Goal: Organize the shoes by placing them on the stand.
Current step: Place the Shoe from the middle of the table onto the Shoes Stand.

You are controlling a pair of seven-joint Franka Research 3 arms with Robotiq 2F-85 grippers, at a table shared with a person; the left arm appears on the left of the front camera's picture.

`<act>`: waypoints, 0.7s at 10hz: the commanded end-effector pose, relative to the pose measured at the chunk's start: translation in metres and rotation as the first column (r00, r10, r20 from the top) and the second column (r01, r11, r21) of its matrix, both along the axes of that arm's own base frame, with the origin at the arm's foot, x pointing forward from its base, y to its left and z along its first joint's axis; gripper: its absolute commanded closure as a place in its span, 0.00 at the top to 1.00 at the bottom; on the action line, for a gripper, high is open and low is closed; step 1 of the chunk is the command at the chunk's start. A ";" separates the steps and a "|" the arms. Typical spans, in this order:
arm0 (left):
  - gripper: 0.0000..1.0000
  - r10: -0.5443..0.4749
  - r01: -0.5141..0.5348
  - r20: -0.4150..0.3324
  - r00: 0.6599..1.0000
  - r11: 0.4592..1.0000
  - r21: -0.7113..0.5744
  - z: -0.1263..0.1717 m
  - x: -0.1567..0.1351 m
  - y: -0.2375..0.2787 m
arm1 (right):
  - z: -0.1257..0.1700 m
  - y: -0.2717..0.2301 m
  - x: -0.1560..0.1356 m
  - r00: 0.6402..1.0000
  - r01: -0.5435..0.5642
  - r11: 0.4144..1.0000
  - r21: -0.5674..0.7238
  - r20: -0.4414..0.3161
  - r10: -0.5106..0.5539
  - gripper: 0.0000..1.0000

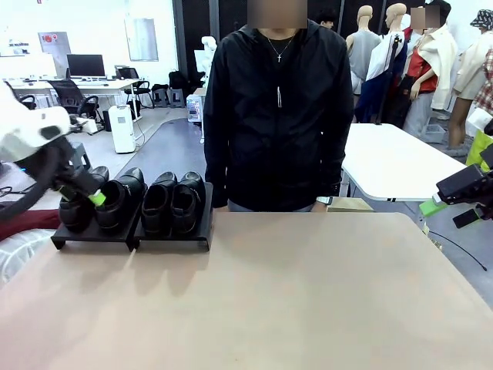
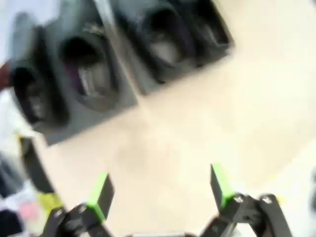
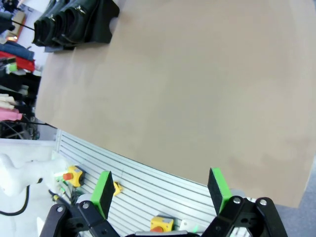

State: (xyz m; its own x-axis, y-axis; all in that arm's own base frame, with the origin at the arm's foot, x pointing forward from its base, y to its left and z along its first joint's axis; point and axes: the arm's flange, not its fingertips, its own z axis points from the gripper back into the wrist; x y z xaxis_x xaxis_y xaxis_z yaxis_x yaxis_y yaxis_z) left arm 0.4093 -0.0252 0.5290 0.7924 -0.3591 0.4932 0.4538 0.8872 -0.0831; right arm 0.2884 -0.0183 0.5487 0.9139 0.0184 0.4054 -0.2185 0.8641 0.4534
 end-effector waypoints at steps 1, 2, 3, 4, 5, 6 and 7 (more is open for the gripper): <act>1.00 -0.277 0.270 -0.113 0.954 0.960 -0.068 0.003 -0.053 0.037 | 0.001 0.000 -0.002 1.000 0.020 1.000 -0.003 -0.012 -0.020 1.00; 1.00 -0.458 0.435 -0.179 0.871 0.887 -0.154 -0.002 -0.071 0.053 | 0.001 0.000 -0.002 1.000 0.020 1.000 -0.003 -0.012 -0.020 1.00; 1.00 -0.572 0.521 -0.138 0.809 0.805 -0.283 -0.002 -0.074 0.066 | 0.001 0.000 -0.002 1.000 0.020 1.000 -0.003 -0.012 -0.020 1.00; 1.00 -0.594 0.522 -0.101 0.798 0.765 -0.377 -0.003 -0.067 0.076 | 0.001 0.000 -0.002 1.000 0.020 1.000 -0.003 -0.012 -0.020 1.00; 1.00 -0.468 0.446 -0.079 0.880 0.872 -0.201 -0.006 -0.086 0.039 | 0.001 0.000 -0.002 1.000 0.020 1.000 -0.003 -0.012 -0.020 1.00; 1.00 -0.468 0.446 -0.079 0.880 0.872 -0.201 -0.006 -0.086 0.039 | 0.001 0.000 -0.002 1.000 0.020 1.000 -0.003 -0.012 -0.020 1.00; 1.00 -0.468 0.446 -0.079 0.880 0.872 -0.201 -0.006 -0.086 0.039 | 0.001 0.000 -0.002 1.000 0.020 1.000 -0.003 -0.012 -0.020 1.00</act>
State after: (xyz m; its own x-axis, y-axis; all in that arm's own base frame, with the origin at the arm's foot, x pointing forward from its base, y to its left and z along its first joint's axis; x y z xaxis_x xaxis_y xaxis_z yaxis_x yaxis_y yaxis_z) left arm 0.3232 0.0240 0.5243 0.5945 -0.6329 0.4959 0.8023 0.5083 -0.3130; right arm 0.2883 -0.0185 0.5488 0.9139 0.0179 0.4056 -0.2181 0.8643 0.4533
